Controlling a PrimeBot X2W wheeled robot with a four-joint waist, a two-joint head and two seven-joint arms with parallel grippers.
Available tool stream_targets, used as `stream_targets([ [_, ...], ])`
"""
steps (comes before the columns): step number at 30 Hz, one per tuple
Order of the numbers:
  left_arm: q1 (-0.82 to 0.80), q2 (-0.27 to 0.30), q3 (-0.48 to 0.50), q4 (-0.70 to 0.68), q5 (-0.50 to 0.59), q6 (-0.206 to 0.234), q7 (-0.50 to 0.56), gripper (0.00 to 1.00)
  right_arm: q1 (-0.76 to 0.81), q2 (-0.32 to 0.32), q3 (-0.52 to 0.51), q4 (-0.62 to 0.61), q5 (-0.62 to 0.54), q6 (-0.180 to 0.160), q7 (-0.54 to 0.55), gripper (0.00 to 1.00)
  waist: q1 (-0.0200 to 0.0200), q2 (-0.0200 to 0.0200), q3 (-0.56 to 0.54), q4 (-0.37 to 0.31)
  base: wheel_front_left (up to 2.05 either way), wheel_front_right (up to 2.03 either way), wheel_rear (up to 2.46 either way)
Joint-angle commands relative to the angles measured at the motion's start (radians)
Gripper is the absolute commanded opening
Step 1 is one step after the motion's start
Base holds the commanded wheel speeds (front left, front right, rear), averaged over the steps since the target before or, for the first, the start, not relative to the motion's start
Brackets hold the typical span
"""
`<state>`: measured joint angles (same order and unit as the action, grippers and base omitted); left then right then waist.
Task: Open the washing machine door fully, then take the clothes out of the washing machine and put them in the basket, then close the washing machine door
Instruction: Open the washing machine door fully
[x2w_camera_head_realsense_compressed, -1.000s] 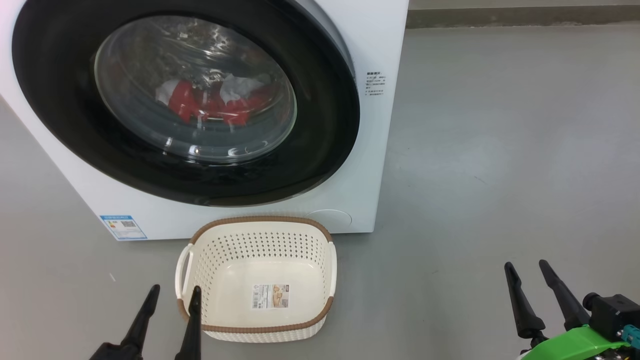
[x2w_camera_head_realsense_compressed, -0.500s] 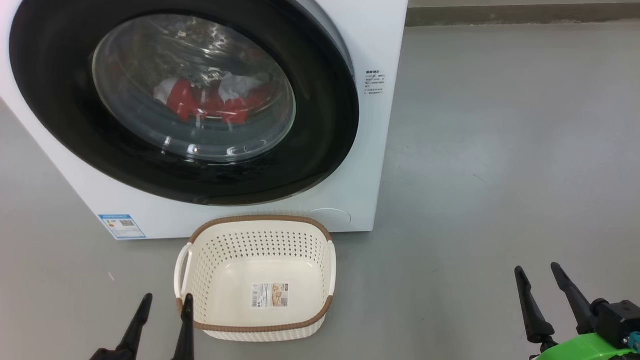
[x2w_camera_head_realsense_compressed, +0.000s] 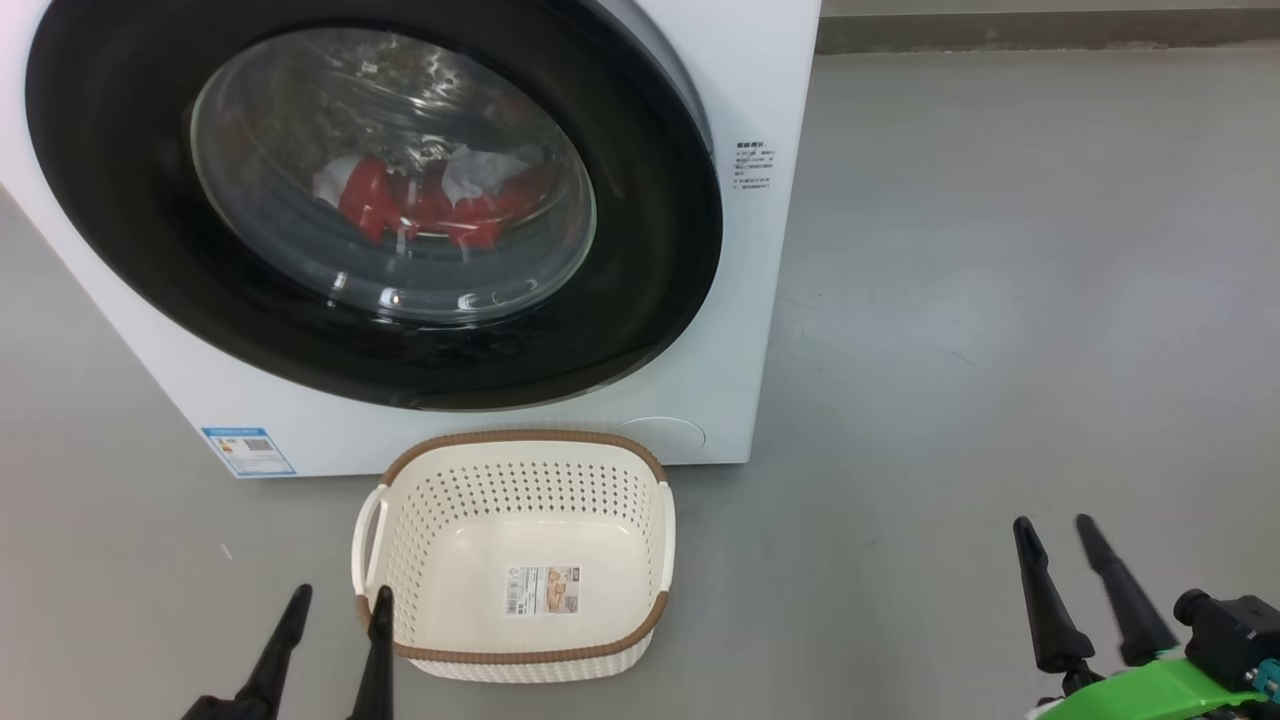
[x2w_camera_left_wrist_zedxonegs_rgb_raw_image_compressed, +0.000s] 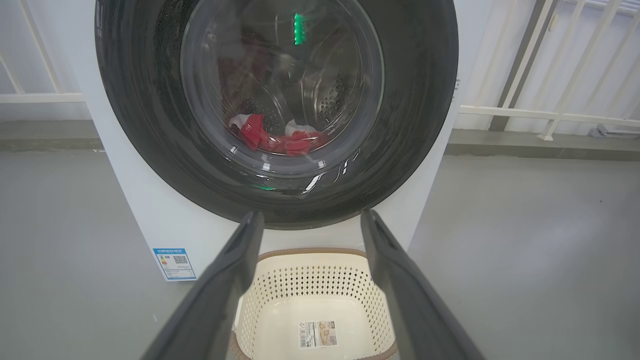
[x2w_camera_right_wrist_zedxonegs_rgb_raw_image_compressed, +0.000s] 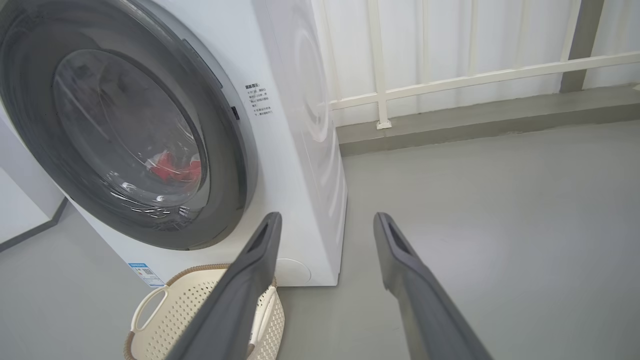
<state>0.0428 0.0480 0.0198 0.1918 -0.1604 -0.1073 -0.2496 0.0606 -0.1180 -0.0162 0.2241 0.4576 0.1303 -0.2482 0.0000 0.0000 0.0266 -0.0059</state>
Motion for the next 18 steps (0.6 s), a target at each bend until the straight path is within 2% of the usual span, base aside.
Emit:
stream_targets([
  [1, -0.020, 0.003, 0.024, -0.031, -0.012, -0.005, -0.012, 1.00, -0.041, -0.012, 0.037, -0.030, 0.039, 0.000, -0.014, 0.00, 0.0000, 0.0000, 0.001, 0.001, 0.00, 0.00, 0.00],
  [8, -0.039, 0.002, -0.005, -0.040, -0.029, -0.005, -0.012, 1.00, -0.166, -0.012, 0.101, -0.062, 0.265, 0.000, -0.014, 0.00, 0.0000, 0.0000, 0.028, 0.012, 0.00, 0.00, 0.00],
  [12, -0.060, 0.002, -0.020, -0.051, -0.036, -0.005, -0.012, 1.00, -0.265, -0.043, 0.133, -0.061, 0.382, 0.000, -0.014, 0.00, 0.0000, 0.0000, 0.050, 0.026, 0.00, 0.00, 0.00],
  [18, -0.093, 0.002, -0.042, -0.056, -0.044, -0.008, -0.012, 1.00, -0.430, -0.097, 0.170, -0.028, 0.493, 0.000, -0.014, 0.00, 0.0000, 0.0000, 0.089, 0.056, 0.00, 0.00, 0.00],
])
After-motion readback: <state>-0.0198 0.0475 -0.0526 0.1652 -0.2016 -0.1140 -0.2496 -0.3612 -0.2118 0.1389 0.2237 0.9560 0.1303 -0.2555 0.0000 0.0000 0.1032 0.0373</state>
